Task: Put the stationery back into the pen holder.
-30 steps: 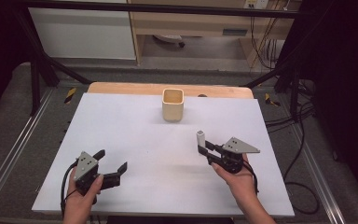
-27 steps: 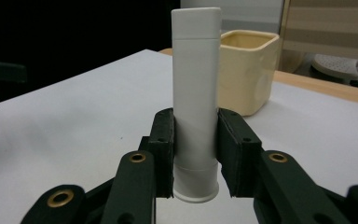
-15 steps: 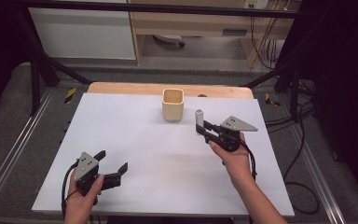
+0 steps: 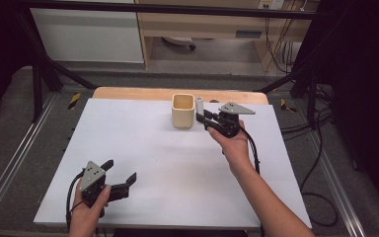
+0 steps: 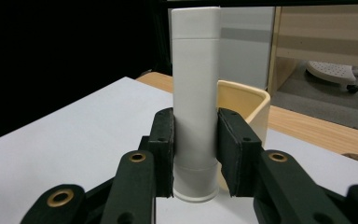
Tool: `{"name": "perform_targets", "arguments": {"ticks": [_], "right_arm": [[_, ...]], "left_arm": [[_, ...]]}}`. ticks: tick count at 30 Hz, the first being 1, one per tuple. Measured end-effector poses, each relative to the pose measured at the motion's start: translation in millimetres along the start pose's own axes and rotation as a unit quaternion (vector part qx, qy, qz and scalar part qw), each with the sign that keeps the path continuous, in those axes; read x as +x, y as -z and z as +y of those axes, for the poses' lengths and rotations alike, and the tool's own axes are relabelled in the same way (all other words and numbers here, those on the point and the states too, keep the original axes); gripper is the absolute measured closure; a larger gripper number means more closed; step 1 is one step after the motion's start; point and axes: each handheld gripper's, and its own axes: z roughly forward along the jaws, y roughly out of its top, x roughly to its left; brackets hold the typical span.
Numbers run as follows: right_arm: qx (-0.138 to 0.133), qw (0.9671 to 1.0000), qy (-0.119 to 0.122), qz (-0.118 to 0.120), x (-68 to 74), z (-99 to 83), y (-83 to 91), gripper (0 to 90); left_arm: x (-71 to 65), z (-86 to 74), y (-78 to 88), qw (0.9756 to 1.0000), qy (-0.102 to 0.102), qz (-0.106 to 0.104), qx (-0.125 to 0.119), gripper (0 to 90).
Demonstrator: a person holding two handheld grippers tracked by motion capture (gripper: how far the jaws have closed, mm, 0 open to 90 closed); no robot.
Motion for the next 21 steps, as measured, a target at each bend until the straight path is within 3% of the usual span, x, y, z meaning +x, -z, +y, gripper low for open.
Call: {"name": "perform_targets", "arguments": {"ticks": [11, 21], "right_arm": [[0.001, 0.9999, -0.008, -0.011, -5.5, 18.4, -34.2, 68.0], [0.002, 1.0, -0.004, -0.008, 0.3, 28.7, -57.5, 68.0]], "left_arm": [[0.1, 0.6, 0.1, 1.0, 0.0, -0.003, -0.002, 6.5], [4.4, 1.0, 1.6, 1.0, 0.007, -0.003, -0.006, 6.4]]}}
